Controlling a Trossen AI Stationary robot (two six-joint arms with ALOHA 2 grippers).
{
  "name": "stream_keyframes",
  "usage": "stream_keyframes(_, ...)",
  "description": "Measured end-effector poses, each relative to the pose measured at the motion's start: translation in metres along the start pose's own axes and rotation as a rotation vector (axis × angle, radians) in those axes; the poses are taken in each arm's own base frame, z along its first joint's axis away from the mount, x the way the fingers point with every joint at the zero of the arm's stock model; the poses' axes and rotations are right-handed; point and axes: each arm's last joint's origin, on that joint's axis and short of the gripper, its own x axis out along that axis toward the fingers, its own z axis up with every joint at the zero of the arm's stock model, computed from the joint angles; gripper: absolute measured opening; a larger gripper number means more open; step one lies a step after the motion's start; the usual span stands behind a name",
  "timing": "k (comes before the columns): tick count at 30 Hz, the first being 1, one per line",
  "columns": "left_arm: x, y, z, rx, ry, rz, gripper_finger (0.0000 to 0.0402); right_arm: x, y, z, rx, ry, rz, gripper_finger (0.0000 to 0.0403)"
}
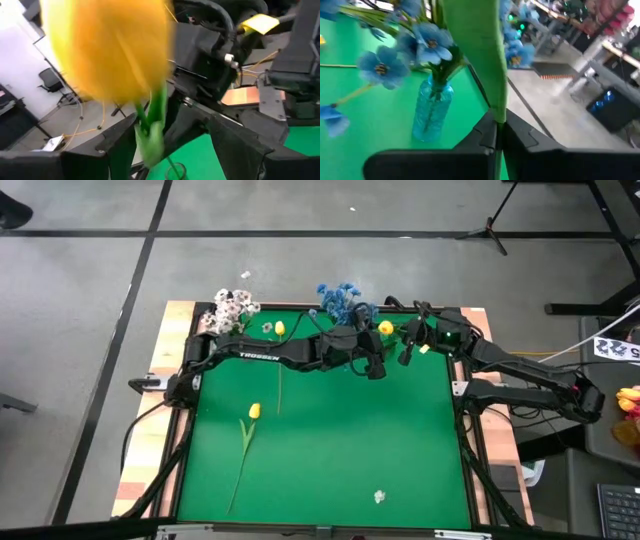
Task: Sort flowers into vase by color
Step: Put the middle yellow flower into the green vase
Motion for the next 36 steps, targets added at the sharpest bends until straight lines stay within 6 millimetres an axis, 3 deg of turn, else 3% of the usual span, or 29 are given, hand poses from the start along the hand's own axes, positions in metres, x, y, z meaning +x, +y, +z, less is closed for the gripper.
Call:
stream_keyframes(8, -0.013, -0.007, 0.014, -0.002, -0.021, -0.018, 0.0237, 0.0, -0.005, -0.002, 0.104, 0.034, -0.087, 0.0013)
stream_keyframes(19, -0.054, -0.033, 0.048, 0.021, -0.049, -0.122, 0.0237, 0.004, -0.017, -0.014, 0.257, 0.084, -0.093, 0.0022)
stream_keyframes(30, -0.121, -0.048, 0.07, 0.037, 0.115, -0.307, 0.0237, 0.024, -0.011, -0.03, 0.245, 0.19, -0.008, 0.0046)
stream_keyframes(36, -0.17, -0.039, 0.076, 0.07, 0.262, -0.398, 0.0237, 0.023, -0.009, -0.029, 0.245, 0.172, 0.062, 0.0127)
